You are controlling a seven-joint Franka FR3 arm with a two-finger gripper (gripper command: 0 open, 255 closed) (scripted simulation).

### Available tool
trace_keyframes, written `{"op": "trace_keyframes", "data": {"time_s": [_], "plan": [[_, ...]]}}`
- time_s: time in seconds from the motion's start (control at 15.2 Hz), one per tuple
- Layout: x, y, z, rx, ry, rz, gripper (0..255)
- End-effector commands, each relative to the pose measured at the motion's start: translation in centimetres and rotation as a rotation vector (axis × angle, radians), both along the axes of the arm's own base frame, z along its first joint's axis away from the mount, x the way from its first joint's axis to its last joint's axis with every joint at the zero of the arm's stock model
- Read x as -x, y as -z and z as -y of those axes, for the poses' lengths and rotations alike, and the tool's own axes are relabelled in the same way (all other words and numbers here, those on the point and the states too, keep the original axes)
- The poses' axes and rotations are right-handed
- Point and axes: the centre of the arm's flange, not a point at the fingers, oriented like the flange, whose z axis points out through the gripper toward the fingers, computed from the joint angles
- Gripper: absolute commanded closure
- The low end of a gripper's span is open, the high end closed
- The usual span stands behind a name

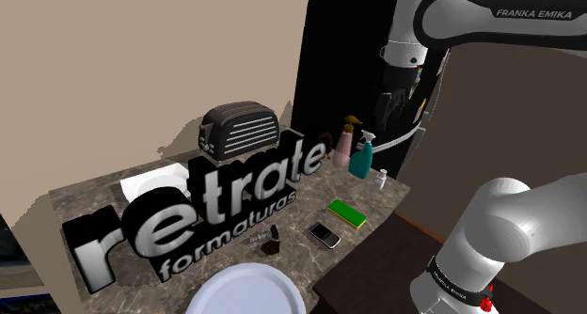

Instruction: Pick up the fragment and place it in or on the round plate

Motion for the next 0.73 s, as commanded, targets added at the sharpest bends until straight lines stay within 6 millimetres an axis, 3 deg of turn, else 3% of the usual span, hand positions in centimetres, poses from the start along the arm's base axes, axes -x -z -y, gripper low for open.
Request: {"op": "trace_keyframes", "data": {"time_s": [0.0,0.66], "plan": [[0.0,0.0,0.0,0.0,0.0,0.0,0],[-4.3,10.3,-7.2,-0.006,-0.024,-0.032,0]]}}
